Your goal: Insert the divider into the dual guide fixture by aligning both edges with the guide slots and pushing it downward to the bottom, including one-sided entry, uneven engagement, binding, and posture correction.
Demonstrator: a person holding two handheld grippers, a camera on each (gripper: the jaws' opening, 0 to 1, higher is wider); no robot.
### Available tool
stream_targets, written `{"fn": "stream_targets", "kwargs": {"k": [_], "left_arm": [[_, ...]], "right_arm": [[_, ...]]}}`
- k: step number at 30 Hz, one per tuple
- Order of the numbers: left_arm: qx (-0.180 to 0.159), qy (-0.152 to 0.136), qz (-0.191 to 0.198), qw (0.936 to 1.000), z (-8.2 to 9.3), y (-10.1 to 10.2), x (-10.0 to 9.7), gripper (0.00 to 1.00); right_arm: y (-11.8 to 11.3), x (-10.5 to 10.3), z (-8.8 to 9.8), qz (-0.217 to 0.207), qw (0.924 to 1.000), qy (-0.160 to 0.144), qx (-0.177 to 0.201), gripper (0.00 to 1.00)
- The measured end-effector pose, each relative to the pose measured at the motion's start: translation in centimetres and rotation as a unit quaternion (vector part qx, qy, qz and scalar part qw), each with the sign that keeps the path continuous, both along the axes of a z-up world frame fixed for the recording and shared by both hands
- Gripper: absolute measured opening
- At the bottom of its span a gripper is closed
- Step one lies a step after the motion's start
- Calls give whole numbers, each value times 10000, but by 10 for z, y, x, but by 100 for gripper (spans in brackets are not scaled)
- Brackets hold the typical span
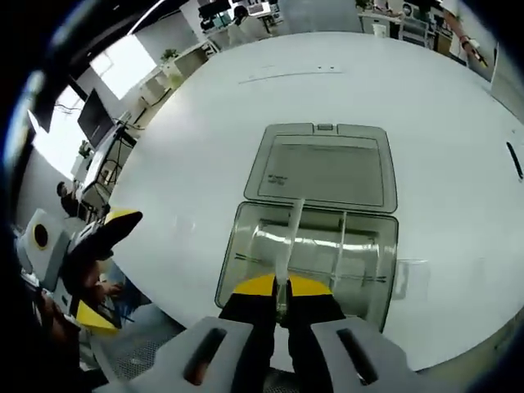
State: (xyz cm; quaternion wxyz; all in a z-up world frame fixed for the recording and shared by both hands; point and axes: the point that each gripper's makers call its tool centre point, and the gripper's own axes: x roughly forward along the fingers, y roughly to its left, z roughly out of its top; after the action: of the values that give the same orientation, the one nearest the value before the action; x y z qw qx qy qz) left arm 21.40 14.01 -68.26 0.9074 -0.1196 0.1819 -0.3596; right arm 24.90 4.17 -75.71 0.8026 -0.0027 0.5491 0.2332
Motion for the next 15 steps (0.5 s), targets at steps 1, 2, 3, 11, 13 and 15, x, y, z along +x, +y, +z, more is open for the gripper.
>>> {"fn": "stream_targets", "kwargs": {"k": [1, 2, 3, 11, 13, 15], "left_arm": [[-7, 3, 5, 10000, 0, 0, 0, 66], [-12, 9, 9, 10000, 0, 0, 0, 66], [-12, 13, 12, 10000, 0, 0, 0, 66], [-16, 59, 10, 10000, -2, 0, 0, 65], [-24, 71, 10, 10000, -2, 0, 0, 65], [-47, 75, 11, 10000, -2, 0, 1, 65]], "right_arm": [[0, 1, 1, 2, 10000, 14, 12, 0], [-1, 2, 1, 12, 10000, 42, 28, 0], [-1, 3, 2, 19, 10000, 67, 28, 0], [-4, 9, 7, 37, 9993, 364, 83, 0], [-3, 8, 9, 68, 9988, 470, 113, 0], [-3, 8, 10, 106, 9983, 563, 91, 0]]}}
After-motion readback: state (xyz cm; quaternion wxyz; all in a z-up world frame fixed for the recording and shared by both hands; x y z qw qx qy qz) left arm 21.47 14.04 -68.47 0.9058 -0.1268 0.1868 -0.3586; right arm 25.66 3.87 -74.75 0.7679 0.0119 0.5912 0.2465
